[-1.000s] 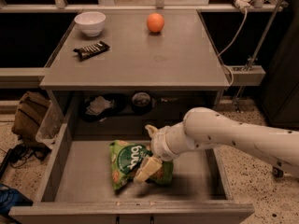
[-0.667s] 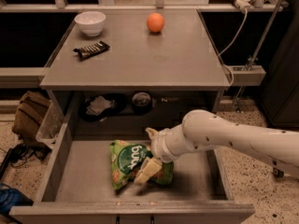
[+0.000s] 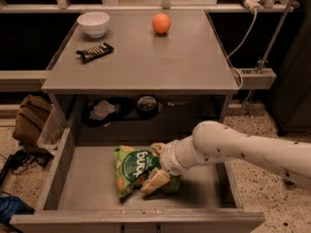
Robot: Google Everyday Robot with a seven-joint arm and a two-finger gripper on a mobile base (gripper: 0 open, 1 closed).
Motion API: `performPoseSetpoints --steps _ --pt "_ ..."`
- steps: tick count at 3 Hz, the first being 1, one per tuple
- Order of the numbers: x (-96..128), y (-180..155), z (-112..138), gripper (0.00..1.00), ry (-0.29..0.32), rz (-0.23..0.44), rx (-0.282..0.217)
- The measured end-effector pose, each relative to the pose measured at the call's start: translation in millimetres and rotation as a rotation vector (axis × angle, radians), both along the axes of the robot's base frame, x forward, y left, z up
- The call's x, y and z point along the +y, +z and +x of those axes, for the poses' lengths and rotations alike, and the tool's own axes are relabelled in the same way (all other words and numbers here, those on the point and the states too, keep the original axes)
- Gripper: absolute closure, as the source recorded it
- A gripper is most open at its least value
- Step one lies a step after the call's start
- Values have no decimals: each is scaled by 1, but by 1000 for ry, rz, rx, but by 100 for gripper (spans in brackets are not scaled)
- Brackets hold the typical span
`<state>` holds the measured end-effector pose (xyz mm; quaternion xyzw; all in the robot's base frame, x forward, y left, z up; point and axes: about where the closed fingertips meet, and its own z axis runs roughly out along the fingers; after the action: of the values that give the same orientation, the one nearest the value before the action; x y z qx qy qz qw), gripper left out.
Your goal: Pick green rice chip bag from top drawer and place on counter
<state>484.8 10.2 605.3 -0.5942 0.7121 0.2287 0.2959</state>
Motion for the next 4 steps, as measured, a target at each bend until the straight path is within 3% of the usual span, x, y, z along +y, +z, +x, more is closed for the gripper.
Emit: performPoseSetpoints --steps 2,3,4 --pt "0 0 0 65 0 0 -1" --pt "-16 45 14 88 -8 7 -62" --pt "-34 124 41 100 2 22 -140"
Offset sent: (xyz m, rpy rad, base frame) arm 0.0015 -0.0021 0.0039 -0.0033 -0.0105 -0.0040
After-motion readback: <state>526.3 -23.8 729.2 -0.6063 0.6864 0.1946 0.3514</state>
